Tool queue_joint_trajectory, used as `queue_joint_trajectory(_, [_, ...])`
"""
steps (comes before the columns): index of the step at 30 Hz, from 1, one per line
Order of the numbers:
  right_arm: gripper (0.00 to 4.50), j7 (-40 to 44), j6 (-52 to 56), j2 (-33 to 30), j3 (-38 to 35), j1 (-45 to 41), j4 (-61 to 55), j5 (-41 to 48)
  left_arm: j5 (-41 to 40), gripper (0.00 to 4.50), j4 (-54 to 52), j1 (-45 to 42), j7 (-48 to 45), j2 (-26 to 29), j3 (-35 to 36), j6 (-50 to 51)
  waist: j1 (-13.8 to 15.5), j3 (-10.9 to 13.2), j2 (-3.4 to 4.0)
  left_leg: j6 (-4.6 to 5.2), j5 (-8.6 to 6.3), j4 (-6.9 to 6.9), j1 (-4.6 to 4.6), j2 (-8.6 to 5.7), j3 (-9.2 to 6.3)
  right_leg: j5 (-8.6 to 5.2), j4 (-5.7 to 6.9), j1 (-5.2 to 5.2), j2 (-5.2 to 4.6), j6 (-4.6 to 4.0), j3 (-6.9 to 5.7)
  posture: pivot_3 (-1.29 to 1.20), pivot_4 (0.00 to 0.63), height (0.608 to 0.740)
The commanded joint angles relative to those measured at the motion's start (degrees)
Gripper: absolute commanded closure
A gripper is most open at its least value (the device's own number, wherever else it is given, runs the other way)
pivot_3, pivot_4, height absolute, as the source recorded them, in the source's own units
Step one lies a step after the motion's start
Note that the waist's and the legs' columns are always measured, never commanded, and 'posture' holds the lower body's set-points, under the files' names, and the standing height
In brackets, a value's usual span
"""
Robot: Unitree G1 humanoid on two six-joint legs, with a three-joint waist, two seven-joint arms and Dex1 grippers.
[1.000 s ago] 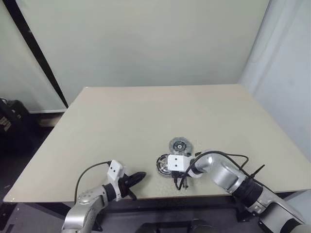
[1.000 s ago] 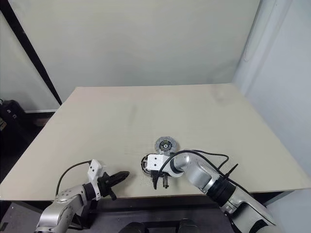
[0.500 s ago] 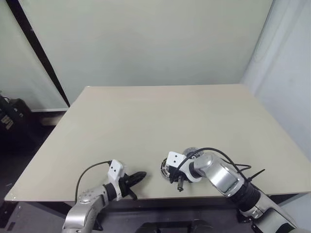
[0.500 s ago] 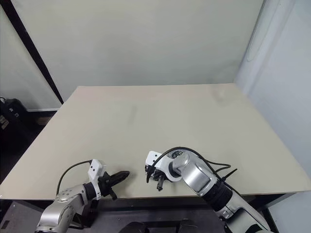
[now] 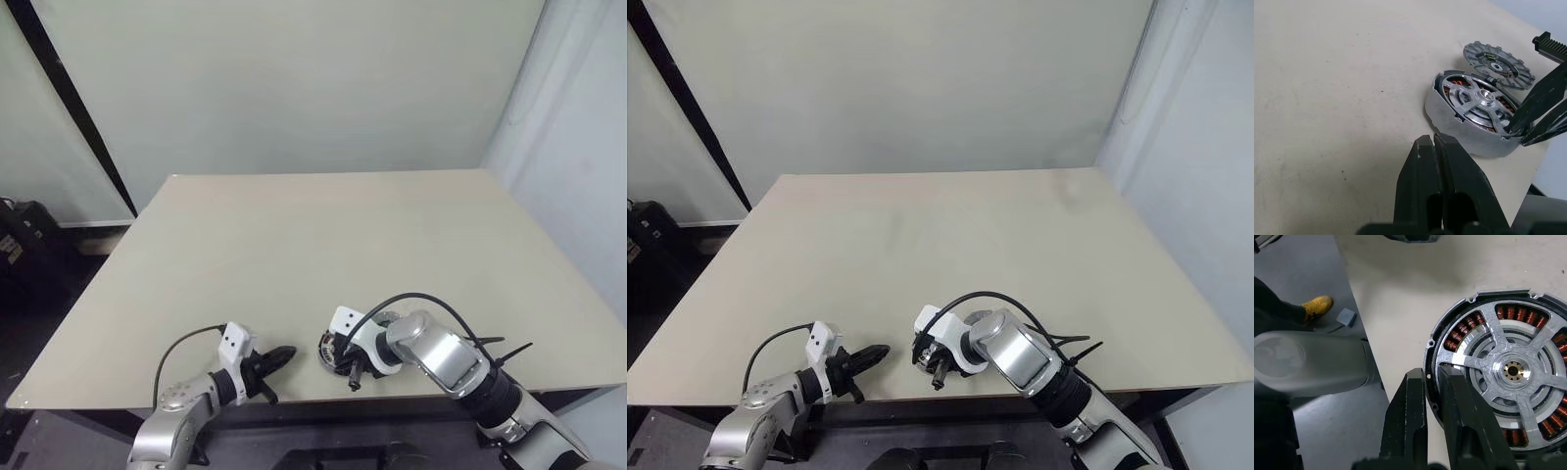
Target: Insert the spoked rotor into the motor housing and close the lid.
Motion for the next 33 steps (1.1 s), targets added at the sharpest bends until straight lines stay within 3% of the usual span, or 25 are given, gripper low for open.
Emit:
queue_joint_trajectory(1, [3.71,-0.11,-2.57,-0.51,2.19,-0.07,-3.34,1.62,0.01,4.50,-0.73,-0.92,-0.21,0.08,-0.25,-0.59,-0.04,0.00,0.00,0.00,0.00,0.00,0.00,0.00,0.00,0.00,0.00,0.00,0.00,0.00,0.00,0.00,0.000,0.740])
queue_joint_trajectory(12, [0.04,-2.89,-0.72,-1.74,-1.29,-0.32,-10.81,6.50,-0.03,4.50,-0.58,-1.21,-0.53,0.17,-0.34,-0.41,0.04,0.01,0.00,0.00,0.01,0.07,-0.02,0.00,-0.01,0.00,0.00,0.02,-0.01,0.00,0.00,0.00,0.000,0.740])
queue_joint_trajectory(16, [0.04,-7.14,-1.23,-1.30,-5.71,1.11,-13.10,7.01,-0.18,4.50,-0.83,-0.94,-0.37,0.13,-0.06,-0.44,0.05,0.00,0.00,0.00,0.01,0.08,-0.03,0.00,-0.01,0.00,0.00,0.01,-0.01,0.00,0.00,0.00,0.000,0.740])
queue_joint_trajectory(21, [0.04,-15.13,-5.83,-1.19,-16.79,3.96,-12.15,6.39,-0.95,4.50,-1.55,0.66,-0.21,0.32,1.25,-0.73,0.20,0.00,-0.01,0.00,0.00,0.08,-0.05,-0.01,0.02,0.00,-0.01,0.00,-0.02,0.00,0.02,0.00,0.000,0.740])
queue_joint_trajectory(26, [0.04,-20.45,-13.23,-4.68,-23.08,7.18,-8.28,4.26,-1.55,4.50,-2.04,1.50,-0.08,0.44,2.10,-0.72,0.31,0.01,-0.01,0.00,0.00,0.07,-0.08,-0.02,0.03,0.00,-0.02,0.01,-0.03,0.00,0.01,0.00,0.000,0.740])
queue_joint_trajectory(33, [0.04,-24.06,-22.82,-12.63,-23.05,9.58,0.18,-2.51,-2.14,4.50,-2.34,1.24,-0.11,0.77,2.82,-0.32,0.27,0.02,0.00,0.01,0.01,0.08,-0.08,-0.02,0.11,-0.06,-0.04,0.02,-0.04,-0.11,0.04,0.00,0.000,0.740])
